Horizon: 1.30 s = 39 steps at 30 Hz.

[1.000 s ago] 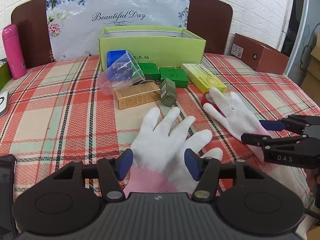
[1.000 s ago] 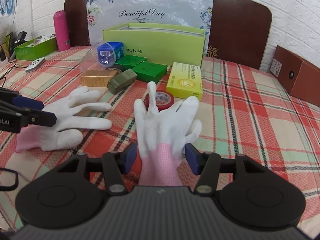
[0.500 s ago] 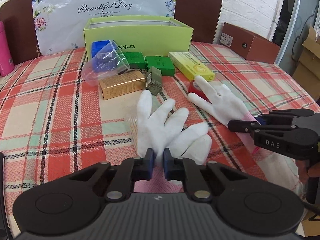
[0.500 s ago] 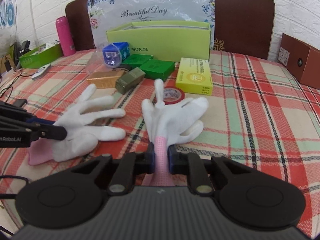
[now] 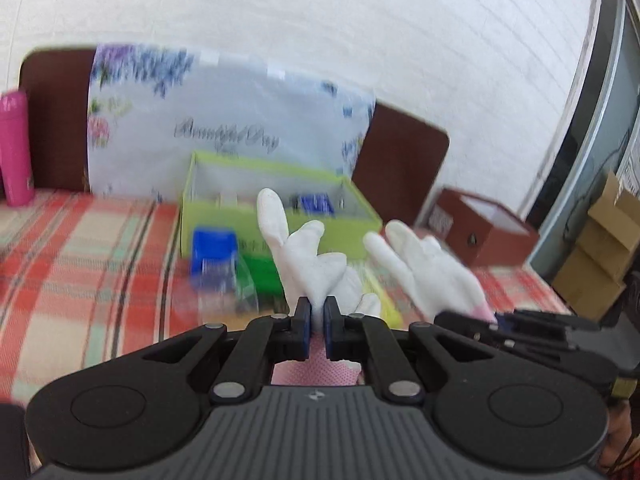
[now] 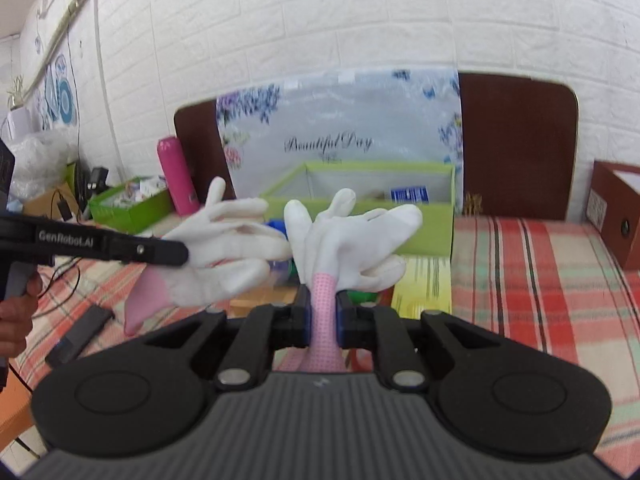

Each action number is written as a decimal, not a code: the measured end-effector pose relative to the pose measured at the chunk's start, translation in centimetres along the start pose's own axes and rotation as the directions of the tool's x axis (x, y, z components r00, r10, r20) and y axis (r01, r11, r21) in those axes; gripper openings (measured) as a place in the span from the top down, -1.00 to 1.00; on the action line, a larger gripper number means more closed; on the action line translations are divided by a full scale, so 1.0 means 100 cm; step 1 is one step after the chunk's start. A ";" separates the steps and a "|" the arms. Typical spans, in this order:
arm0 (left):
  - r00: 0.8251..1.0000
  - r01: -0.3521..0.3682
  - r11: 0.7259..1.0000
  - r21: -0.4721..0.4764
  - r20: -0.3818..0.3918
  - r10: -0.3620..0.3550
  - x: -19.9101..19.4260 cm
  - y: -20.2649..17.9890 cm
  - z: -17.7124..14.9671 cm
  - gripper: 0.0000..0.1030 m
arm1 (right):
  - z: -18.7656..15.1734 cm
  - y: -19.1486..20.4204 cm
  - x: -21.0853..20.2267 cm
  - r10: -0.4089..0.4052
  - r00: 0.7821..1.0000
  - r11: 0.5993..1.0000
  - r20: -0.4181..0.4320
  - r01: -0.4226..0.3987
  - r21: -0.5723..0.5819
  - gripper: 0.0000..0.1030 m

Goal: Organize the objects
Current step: 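Lift both gloves into the lime-green box and open both tools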

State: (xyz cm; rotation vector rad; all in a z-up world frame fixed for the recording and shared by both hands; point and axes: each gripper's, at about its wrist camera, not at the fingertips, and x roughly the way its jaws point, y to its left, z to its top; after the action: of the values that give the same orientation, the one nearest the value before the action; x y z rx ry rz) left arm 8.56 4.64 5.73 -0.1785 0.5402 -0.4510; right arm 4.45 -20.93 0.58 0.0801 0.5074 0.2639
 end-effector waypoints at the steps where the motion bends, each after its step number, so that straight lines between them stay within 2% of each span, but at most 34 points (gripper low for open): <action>1: 1.000 -0.006 1.000 0.003 0.019 0.005 0.002 0.000 0.010 0.87 | 0.009 -0.002 0.004 -0.001 1.000 1.000 0.010 0.001 -0.002 0.78; 6: 0.997 -0.042 0.998 -0.035 0.064 0.044 0.033 0.008 0.062 0.87 | 0.050 -0.007 0.037 -0.015 0.998 1.000 0.053 0.017 -0.025 0.78; 9: 0.993 -0.075 0.995 -0.066 0.087 0.081 0.057 0.015 0.087 0.87 | 0.072 -0.013 0.069 -0.018 0.998 1.000 0.060 0.019 -0.024 0.78; 13: 0.987 -0.119 0.991 -0.063 0.105 0.125 0.091 0.023 0.115 0.87 | 0.092 -0.025 0.118 -0.032 0.998 0.999 0.061 0.034 -0.028 0.78; 19: 0.986 -0.133 0.987 -0.090 0.084 0.141 0.141 0.047 0.135 0.87 | 0.102 -0.034 0.189 -0.033 0.999 0.998 0.039 0.035 -0.044 0.78; 24: 0.988 -0.141 0.987 -0.075 0.053 0.145 0.176 0.063 0.129 0.87 | 0.098 -0.039 0.239 -0.028 1.000 0.999 -0.008 0.027 -0.032 0.76; 25: 0.988 -0.140 0.988 -0.070 0.059 0.144 0.181 0.066 0.125 0.79 | 0.096 -0.039 0.247 -0.032 0.999 0.999 -0.016 0.032 -0.043 0.61; 26: 0.990 -0.129 0.990 -0.060 0.058 0.132 0.186 0.070 0.122 0.49 | 0.094 -0.038 0.255 -0.041 0.999 0.998 -0.032 0.039 -0.057 0.44; 27: 0.990 -0.133 0.990 -0.052 0.046 0.136 0.189 0.072 0.118 0.27 | 0.091 -0.038 0.261 -0.061 0.997 0.996 -0.048 0.058 -0.067 0.04; 28: 0.987 -0.153 0.987 -0.046 0.040 0.155 0.191 0.075 0.114 -0.25 | 0.087 -0.039 0.265 -0.087 0.995 0.994 -0.055 0.083 -0.076 -0.07; 29: 0.981 -0.186 0.982 -0.039 0.052 0.188 0.191 0.076 0.109 -0.42 | 0.083 -0.039 0.266 -0.105 0.993 0.991 -0.052 0.100 -0.086 -0.07; 30: 0.974 -0.211 0.977 -0.033 0.071 0.213 0.189 0.078 0.106 -0.42 | 0.080 -0.039 0.265 -0.111 0.993 0.990 -0.052 0.105 -0.095 -0.10; 32: 0.971 -0.226 0.974 -0.032 0.073 0.228 0.187 0.083 0.103 -0.43 | 0.076 -0.041 0.261 -0.118 0.992 0.989 -0.043 0.114 -0.094 -0.29; 34: 0.971 -0.227 0.972 -0.056 0.060 0.231 0.183 0.087 0.104 -0.43 | 0.074 -0.042 0.253 -0.136 0.991 0.987 -0.015 0.134 -0.087 -0.68; 39: 0.969 -0.228 0.971 -0.070 0.085 0.233 0.160 0.082 0.107 -0.43 | 0.084 -0.042 0.226 -0.160 0.986 0.984 0.036 0.162 -0.073 -0.74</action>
State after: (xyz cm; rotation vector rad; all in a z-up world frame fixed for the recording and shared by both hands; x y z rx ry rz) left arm 29.49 5.07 5.17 -0.1904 0.4772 -0.1986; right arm 28.58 -19.00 -3.32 -0.0313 0.4712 0.1230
